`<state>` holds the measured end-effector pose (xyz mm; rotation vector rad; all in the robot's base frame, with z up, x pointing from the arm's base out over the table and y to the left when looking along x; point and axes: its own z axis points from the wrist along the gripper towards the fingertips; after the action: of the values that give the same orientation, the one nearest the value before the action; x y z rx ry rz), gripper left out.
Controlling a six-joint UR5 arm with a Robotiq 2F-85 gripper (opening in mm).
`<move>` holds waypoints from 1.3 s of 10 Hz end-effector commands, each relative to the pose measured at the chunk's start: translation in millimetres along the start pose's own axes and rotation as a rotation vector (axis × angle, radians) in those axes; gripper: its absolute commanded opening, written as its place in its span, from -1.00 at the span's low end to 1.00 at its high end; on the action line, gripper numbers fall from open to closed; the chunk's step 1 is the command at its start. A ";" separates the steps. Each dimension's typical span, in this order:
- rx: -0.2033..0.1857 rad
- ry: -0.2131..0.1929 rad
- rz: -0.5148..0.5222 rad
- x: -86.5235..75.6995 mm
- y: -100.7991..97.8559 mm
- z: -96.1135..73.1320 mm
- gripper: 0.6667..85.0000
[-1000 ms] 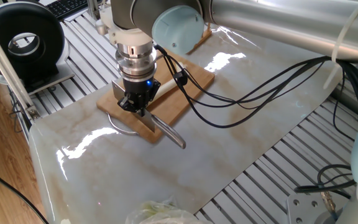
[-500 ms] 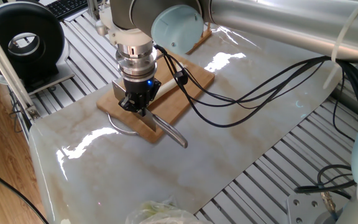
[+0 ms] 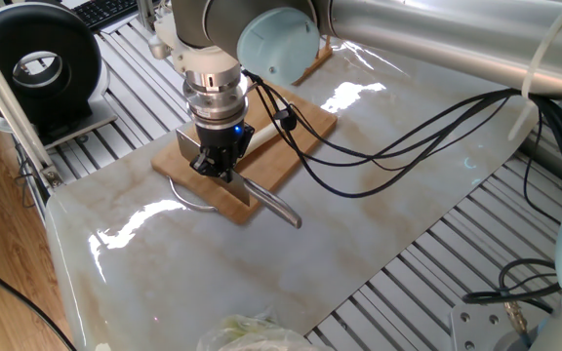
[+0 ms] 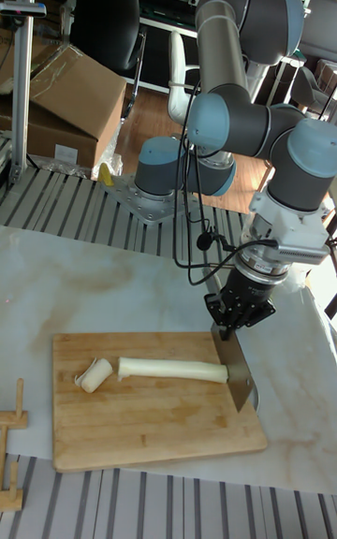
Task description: Chop the scallions
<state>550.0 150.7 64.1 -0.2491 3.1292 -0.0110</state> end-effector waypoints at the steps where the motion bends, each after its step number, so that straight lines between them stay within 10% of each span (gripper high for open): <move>1: -0.002 0.012 -0.027 3.7 -0.3 -1.4 -0.98; 13: 0.025 0.027 -0.053 2.1 -11.5 -6.6 -0.98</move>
<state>549.0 138.9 67.6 -0.3349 3.1435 -0.0629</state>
